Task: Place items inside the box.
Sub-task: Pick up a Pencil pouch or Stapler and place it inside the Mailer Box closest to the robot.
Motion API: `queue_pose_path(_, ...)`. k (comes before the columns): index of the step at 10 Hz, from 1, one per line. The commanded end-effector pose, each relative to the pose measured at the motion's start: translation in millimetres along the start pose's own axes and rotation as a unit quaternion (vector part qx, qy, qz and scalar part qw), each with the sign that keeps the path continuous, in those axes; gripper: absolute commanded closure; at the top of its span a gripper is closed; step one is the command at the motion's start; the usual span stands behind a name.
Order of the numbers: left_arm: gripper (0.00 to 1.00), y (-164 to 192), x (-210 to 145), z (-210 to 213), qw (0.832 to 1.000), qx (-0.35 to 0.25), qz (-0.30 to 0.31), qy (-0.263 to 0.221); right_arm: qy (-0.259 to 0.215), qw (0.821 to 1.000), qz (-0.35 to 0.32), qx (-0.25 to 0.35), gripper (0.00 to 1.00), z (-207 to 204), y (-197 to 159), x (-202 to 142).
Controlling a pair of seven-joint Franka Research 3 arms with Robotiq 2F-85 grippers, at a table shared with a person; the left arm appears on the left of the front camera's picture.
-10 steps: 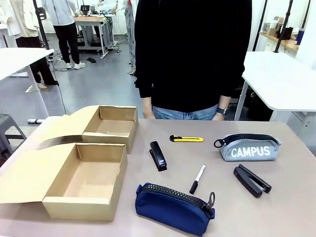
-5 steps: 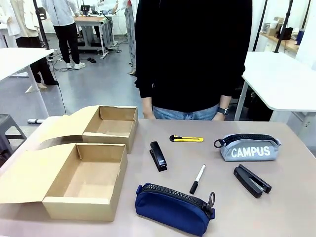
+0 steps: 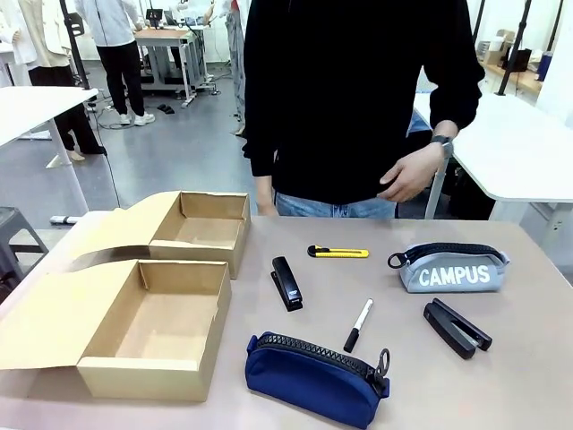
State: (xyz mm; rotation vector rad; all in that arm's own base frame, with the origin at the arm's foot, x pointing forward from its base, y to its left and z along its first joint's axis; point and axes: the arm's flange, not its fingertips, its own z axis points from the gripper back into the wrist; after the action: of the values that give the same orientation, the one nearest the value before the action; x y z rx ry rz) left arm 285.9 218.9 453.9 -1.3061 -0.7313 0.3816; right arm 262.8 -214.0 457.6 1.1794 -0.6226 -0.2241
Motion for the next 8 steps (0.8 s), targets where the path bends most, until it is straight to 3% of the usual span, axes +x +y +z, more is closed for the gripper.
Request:
queue_pose_path(1, 0.0, -1, 2, 0, 1.0, -0.011, -0.011, -0.004, 0.113, 0.986, 0.105, -0.062, 0.0, -68, 28, -25)
queue_pose_path(2, 0.0, -1, 2, 0, 1.0, -0.011, -0.011, -0.004, 0.1, 0.99, 0.091, -0.047, 0.0, -59, 24, -15)
queue_pose_path(3, 0.0, -1, 2, 0, 1.0, -0.011, -0.011, -0.004, 0.009, 0.994, 0.054, -0.097, 0.0, -28, 11, -8)
queue_pose_path(5, 0.0, -1, 2, 0, 1.0, -0.011, -0.011, -0.004, -0.05, 0.991, 0.087, -0.093, 0.0, 41, -9, -34)
queue_pose_path(7, 0.0, -1, 2, 0, 1.0, -0.011, -0.011, -0.004, -0.112, 0.989, 0.043, -0.088, 0.0, 55, -23, -36)
queue_pose_path(8, 0.0, -1, 2, 0, 1.0, -0.011, -0.011, -0.004, -0.056, 0.992, 0.057, -0.094, 0.0, 50, -7, -20)
